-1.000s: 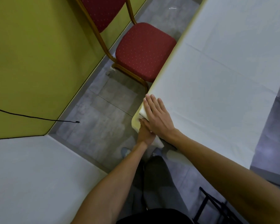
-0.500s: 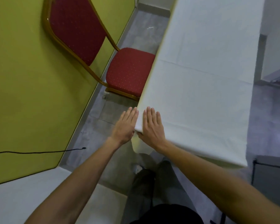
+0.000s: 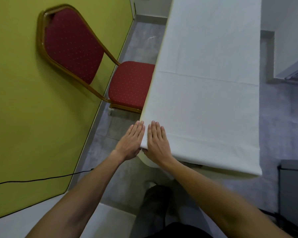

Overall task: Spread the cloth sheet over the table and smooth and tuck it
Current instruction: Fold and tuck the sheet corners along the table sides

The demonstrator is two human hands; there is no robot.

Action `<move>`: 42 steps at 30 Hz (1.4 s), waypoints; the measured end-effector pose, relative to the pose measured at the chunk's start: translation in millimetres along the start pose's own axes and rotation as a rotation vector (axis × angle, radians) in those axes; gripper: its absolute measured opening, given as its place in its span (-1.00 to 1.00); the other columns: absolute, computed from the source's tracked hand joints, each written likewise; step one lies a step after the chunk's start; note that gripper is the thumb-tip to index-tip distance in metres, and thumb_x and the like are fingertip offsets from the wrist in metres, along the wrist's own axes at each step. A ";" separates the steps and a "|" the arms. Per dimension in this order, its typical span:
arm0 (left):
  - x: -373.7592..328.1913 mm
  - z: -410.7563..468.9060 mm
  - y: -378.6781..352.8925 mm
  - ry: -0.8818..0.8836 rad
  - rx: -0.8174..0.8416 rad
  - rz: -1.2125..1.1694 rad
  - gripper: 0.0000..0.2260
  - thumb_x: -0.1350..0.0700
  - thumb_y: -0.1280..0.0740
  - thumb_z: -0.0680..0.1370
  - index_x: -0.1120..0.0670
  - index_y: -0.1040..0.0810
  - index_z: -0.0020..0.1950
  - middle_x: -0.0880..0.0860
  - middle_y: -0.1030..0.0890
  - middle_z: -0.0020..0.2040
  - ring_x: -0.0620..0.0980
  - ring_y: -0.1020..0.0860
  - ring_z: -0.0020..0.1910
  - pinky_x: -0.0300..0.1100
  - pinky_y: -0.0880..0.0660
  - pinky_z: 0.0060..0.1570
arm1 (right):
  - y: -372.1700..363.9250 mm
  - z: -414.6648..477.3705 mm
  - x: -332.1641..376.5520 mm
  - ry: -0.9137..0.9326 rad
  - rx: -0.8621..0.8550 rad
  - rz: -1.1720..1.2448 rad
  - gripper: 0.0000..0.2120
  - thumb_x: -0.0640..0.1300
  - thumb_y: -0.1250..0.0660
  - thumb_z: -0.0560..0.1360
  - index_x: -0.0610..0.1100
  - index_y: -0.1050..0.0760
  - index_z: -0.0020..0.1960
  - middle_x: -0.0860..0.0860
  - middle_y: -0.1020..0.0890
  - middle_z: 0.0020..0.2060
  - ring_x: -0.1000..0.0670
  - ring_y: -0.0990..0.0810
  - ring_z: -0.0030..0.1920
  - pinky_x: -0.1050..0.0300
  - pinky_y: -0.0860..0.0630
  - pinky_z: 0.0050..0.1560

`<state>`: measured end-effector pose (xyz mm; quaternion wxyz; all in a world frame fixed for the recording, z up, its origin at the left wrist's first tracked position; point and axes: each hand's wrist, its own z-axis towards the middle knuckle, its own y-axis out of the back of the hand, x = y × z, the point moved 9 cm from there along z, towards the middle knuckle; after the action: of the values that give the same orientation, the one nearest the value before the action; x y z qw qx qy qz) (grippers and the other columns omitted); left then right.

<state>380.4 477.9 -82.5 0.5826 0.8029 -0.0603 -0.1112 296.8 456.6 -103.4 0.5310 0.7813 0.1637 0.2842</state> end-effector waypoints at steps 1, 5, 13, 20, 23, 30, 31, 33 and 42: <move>-3.1 1.6 -0.6 -0.007 0.015 -0.003 -0.20 -0.12 -0.32 0.57 0.25 0.00 0.59 0.26 -0.04 0.59 0.24 0.00 0.57 0.21 -0.13 0.50 | 0.5 -0.6 -1.4 0.015 0.012 0.002 -0.11 0.29 -0.22 0.55 -0.25 0.04 0.60 -0.22 0.04 0.60 -0.24 0.11 0.59 -0.25 -0.02 0.55; -16.8 5.0 -7.0 -0.028 0.073 -0.010 -0.23 -0.30 0.02 0.62 0.24 0.06 0.60 0.24 0.04 0.60 0.20 0.07 0.59 0.18 -0.07 0.53 | 6.0 -12.2 -16.7 0.121 0.050 -0.034 -0.06 0.42 -0.05 0.53 -0.21 0.13 0.61 -0.17 0.14 0.60 -0.20 0.20 0.59 -0.24 0.05 0.56; -51.6 25.3 -4.1 0.085 0.074 -0.147 -0.10 -0.48 0.20 0.53 0.18 0.23 0.60 0.14 0.29 0.59 0.10 0.31 0.57 0.02 0.26 0.53 | 28.2 -58.8 -105.2 0.078 0.088 -0.030 -0.04 0.52 0.19 0.51 -0.16 0.39 0.57 -0.05 0.41 0.55 -0.02 0.44 0.54 -0.05 0.35 0.55; -101.1 47.0 -5.3 0.217 0.045 -0.209 -0.15 -0.44 0.34 0.51 0.16 0.27 0.58 0.14 0.33 0.57 0.12 0.33 0.56 0.01 0.28 0.53 | 41.7 -102.9 -199.8 -0.065 0.068 -0.023 -0.13 0.43 0.23 0.57 -0.18 0.35 0.58 -0.11 0.38 0.55 -0.05 0.41 0.55 -0.05 0.31 0.55; -111.1 49.1 -4.1 0.241 0.043 -0.182 -0.19 -0.40 0.33 0.52 0.16 0.31 0.56 0.15 0.36 0.55 0.12 0.35 0.55 -0.02 0.31 0.51 | 43.8 -120.8 -231.5 -0.139 0.059 -0.021 -0.15 0.41 0.26 0.57 -0.19 0.40 0.56 -0.11 0.41 0.54 -0.05 0.45 0.54 -0.06 0.33 0.54; -113.7 51.2 -4.0 0.256 0.052 -0.151 -0.23 -0.34 0.20 0.59 0.18 0.20 0.60 0.16 0.27 0.59 0.14 0.29 0.56 0.01 0.26 0.52 | 49.2 -151.4 -288.0 -0.275 -0.006 0.029 -0.16 0.38 0.18 0.59 -0.19 0.38 0.57 -0.11 0.38 0.55 -0.07 0.40 0.55 -0.12 0.23 0.58; -113.1 53.3 -1.4 0.248 0.046 -0.134 -0.23 -0.35 0.23 0.58 0.18 0.20 0.60 0.16 0.26 0.59 0.14 0.28 0.57 0.01 0.27 0.52 | 50.9 -150.4 -291.0 -0.282 -0.012 0.023 -0.15 0.38 0.17 0.59 -0.20 0.37 0.57 -0.12 0.37 0.55 -0.08 0.40 0.56 -0.13 0.23 0.58; -113.4 62.3 6.3 0.227 0.012 -0.118 -0.23 -0.34 0.25 0.59 0.19 0.14 0.60 0.18 0.20 0.60 0.16 0.22 0.58 0.03 0.23 0.52 | 56.6 -140.1 -289.2 -0.271 -0.032 -0.001 -0.15 0.37 0.18 0.59 -0.21 0.34 0.57 -0.14 0.34 0.56 -0.11 0.37 0.56 -0.14 0.24 0.57; -135.0 132.2 20.4 0.102 -0.013 -0.135 -0.34 -0.22 0.30 0.62 0.15 0.13 0.61 0.11 0.19 0.61 0.11 0.21 0.59 0.11 0.11 0.56 | 52.8 -54.0 -223.2 -0.169 -0.080 -0.020 -0.31 0.21 0.13 0.65 -0.21 0.12 0.61 -0.13 0.14 0.61 -0.12 0.20 0.60 -0.15 0.19 0.55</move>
<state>217.5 380.2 -87.7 0.5815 0.8058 0.0243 -0.1098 85.8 351.7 -100.2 0.5766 0.7790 0.1144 0.2182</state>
